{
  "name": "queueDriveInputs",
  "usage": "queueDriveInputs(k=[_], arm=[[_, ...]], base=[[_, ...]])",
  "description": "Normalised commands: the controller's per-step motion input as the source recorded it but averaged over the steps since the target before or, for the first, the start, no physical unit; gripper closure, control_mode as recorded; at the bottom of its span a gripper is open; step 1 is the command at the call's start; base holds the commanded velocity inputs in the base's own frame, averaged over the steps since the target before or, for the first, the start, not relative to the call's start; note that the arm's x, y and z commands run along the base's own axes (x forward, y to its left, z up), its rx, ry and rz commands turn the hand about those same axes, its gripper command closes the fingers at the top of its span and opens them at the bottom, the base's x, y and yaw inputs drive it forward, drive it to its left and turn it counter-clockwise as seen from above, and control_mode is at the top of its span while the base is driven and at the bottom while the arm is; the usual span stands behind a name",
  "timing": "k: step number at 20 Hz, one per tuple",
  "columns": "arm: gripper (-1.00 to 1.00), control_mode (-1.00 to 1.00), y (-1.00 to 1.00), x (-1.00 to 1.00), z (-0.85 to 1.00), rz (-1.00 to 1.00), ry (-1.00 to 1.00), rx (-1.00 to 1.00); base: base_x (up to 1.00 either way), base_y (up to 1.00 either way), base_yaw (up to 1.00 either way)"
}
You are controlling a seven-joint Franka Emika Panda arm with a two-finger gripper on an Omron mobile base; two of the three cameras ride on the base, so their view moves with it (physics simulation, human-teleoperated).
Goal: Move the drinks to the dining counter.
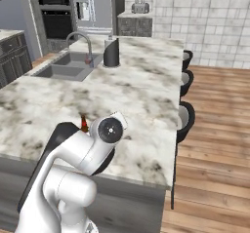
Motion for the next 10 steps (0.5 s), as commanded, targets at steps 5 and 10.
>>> queueDriveInputs(k=[5,10], arm=[[1.0,-1.0,0.0,0.0,0.0,0.0,0.0,0.0],[1.0,-1.0,0.0,0.05,0.0,0.0,0.0,0.0]], base=[[0.0,0.0,0.0],[0.0,0.0,0.0]])
